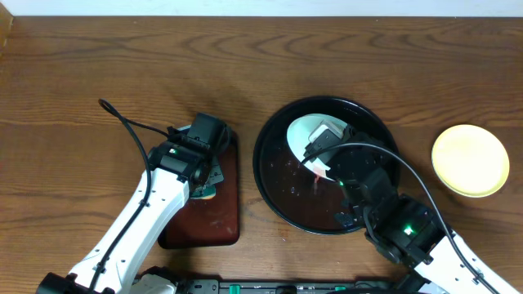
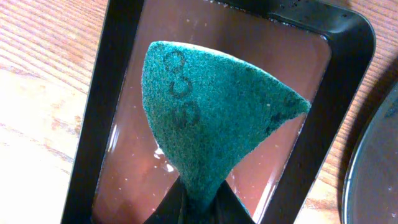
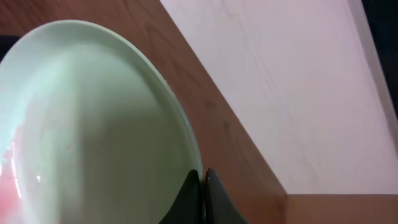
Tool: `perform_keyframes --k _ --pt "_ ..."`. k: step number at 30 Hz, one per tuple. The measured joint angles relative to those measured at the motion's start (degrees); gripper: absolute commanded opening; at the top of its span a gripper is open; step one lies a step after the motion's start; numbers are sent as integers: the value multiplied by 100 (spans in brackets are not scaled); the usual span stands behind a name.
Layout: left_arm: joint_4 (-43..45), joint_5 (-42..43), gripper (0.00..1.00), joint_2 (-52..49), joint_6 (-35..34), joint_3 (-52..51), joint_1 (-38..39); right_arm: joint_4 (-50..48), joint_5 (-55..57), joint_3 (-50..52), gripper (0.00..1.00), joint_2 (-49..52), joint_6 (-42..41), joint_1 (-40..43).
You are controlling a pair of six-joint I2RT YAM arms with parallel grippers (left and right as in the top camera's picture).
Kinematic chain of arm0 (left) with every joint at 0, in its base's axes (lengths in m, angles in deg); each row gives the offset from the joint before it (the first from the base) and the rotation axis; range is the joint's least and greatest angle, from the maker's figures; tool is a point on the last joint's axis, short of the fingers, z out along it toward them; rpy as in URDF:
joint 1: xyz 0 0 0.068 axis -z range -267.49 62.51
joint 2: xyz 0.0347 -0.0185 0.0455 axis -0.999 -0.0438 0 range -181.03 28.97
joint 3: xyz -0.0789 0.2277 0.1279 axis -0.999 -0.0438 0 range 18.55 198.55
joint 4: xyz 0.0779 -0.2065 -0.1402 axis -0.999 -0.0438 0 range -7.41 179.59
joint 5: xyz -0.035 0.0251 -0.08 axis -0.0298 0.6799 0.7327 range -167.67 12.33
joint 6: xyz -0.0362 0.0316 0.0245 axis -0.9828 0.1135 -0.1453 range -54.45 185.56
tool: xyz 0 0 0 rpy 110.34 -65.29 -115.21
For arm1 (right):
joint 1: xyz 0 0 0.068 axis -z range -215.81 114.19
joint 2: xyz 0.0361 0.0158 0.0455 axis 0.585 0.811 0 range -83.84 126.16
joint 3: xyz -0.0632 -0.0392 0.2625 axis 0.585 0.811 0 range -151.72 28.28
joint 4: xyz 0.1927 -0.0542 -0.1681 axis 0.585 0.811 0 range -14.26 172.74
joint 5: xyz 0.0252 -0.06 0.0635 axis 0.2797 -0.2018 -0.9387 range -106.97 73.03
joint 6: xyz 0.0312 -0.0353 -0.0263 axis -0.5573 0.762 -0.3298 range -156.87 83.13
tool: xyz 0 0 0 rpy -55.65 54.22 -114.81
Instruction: Clean dirty plates on tray and stack at the side
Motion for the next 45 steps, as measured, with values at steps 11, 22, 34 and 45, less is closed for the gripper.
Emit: perform_keyframes --k 11,22,34,45 --pt "81 2 9 0 0 0 0 11 107 0 1 0 -177 -13" --pt "109 131 9 0 0 0 0 9 120 0 1 55 -409 -13" --pt "111 149 9 0 0 0 0 -514 1235 4 1 72 828 -651" --pt "109 151 9 0 0 0 0 -518 1775 4 1 79 1580 -1178"
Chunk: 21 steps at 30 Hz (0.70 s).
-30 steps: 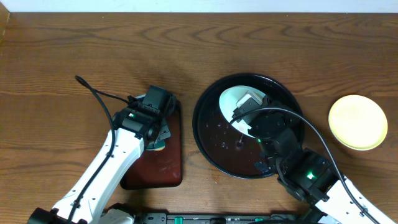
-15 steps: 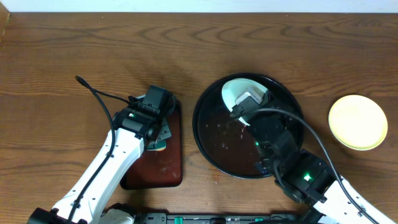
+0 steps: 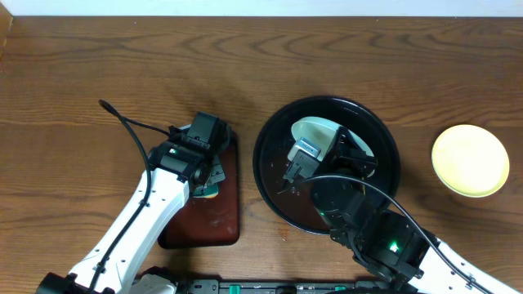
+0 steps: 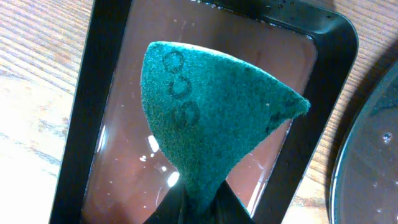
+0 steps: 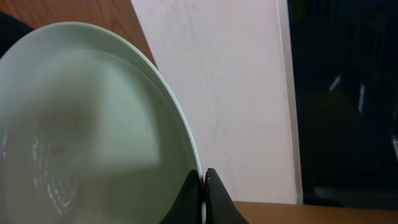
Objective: Clean dirty plates on tray and stack at the side
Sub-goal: 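Tilt the mint plate up by its rim with the right gripper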
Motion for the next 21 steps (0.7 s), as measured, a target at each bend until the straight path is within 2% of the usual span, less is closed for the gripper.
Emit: perform_keyframes --k 21 --pt "2 -2 9 0 0 0 0 -249 133 0 1 0 59 0"
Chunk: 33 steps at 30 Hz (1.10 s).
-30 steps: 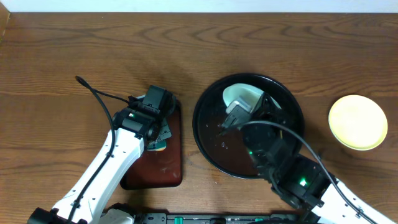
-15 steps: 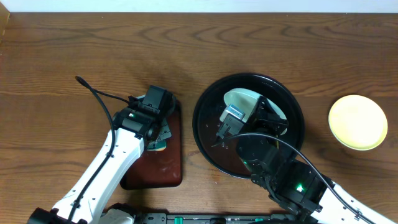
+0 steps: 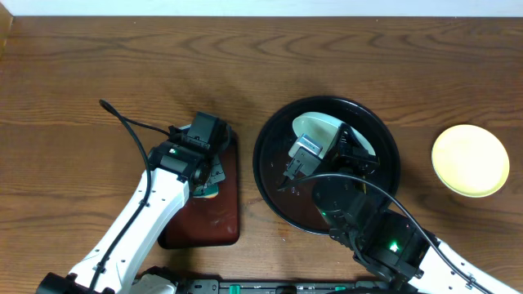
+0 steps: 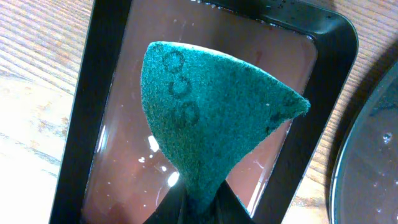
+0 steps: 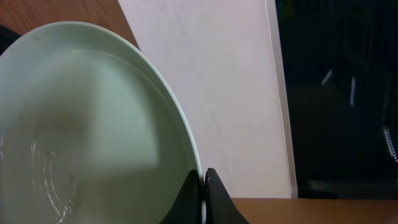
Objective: Clean dirty plates on tray and stack at the side
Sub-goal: 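Tilt the mint plate up by its rim with the right gripper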
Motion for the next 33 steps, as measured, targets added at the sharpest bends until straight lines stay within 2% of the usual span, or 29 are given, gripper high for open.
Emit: perform_keyframes --k 23,27,30,33 --pt "0 0 9 0 0 0 0 2 90 0 1 0 -55 0" --pt "0 0 9 0 0 0 0 146 72 -4 1 7 -750 55" --pt "-4 2 9 0 0 0 0 748 -39 -4 1 111 -1349 267" --pt "0 2 9 0 0 0 0 793 278 7 1 367 -1904 505"
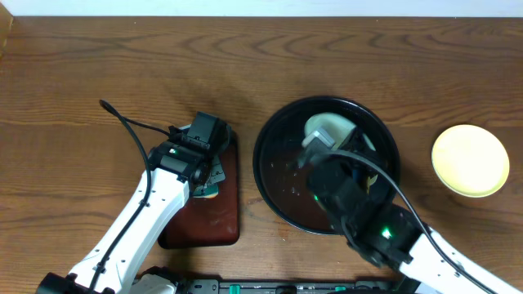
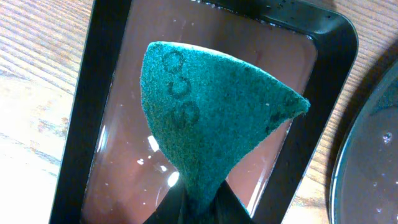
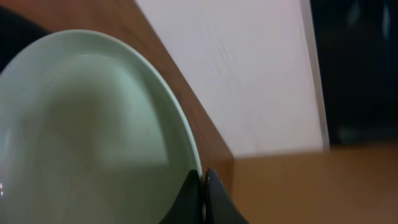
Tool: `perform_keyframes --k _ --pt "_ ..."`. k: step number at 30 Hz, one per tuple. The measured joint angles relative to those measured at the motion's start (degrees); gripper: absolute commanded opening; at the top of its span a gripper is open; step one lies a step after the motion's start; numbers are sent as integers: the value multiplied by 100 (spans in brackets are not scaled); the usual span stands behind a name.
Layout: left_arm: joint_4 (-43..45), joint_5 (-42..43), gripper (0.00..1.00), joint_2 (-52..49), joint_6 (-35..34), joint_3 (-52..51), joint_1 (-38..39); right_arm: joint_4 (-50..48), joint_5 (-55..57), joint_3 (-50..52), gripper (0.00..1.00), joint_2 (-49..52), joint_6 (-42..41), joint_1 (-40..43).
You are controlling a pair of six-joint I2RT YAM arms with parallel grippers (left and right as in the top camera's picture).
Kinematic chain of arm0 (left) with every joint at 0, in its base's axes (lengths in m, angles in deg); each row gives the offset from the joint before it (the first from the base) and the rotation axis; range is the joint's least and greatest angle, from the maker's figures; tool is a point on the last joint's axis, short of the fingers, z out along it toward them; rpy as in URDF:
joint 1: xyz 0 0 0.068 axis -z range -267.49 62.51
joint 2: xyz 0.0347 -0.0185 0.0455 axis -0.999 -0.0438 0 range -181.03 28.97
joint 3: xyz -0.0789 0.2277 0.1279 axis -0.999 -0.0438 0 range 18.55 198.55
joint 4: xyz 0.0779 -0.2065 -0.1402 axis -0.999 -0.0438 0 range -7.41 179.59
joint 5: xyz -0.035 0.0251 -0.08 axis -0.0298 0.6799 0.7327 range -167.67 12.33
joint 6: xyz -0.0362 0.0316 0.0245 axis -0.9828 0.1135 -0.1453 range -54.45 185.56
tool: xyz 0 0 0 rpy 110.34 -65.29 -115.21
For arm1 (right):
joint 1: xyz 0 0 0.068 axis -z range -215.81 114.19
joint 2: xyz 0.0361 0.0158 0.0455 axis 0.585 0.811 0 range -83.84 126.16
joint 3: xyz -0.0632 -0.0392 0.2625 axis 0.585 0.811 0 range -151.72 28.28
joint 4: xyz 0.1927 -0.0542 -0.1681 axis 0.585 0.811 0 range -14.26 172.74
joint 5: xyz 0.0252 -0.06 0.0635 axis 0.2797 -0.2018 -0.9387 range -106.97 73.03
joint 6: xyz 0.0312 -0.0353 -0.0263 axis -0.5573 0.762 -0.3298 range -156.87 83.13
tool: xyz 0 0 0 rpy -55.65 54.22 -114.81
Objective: Clean dirty plates on tray and stack at the side
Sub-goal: 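Tilt the mint plate up by its rim with the right gripper, then carry the mint plate right and stack it on the yellow plate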
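A pale green plate (image 3: 93, 130) fills the right wrist view, with my right gripper (image 3: 203, 180) shut on its rim. Overhead, that plate (image 1: 327, 127) is held tilted above the round black tray (image 1: 278, 175), mostly hidden under the right arm. My left gripper (image 2: 200, 202) is shut on a folded green scouring pad (image 2: 211, 118), held over the rectangular black tray of reddish water (image 2: 93, 106). Overhead, the left gripper (image 1: 206, 175) sits over that tray (image 1: 221, 220). A yellow plate (image 1: 470, 160) lies at the right side.
The wooden table (image 1: 98, 57) runs back to a white wall edge at the top. The left arm's cable (image 1: 122, 122) loops out to the left. Water drops speckle the round tray's floor.
My right wrist has turned with the green plate, so its camera now faces lower; overhead the plate shows smaller and further right over the round tray. The left gripper with the pad has not moved.
My right gripper held the green plate by its rim low in the round tray, a pink smear showing on it. Later the plate stood raised and tilted steeply, and it has now swung again. My left gripper has stayed shut on the pad over the water tray.
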Motion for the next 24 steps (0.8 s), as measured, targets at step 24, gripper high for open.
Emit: perform_keyframes --k 24 --pt "-37 0 9 0 0 0 0 979 -2120 -2 1 -13 -3438 1792"
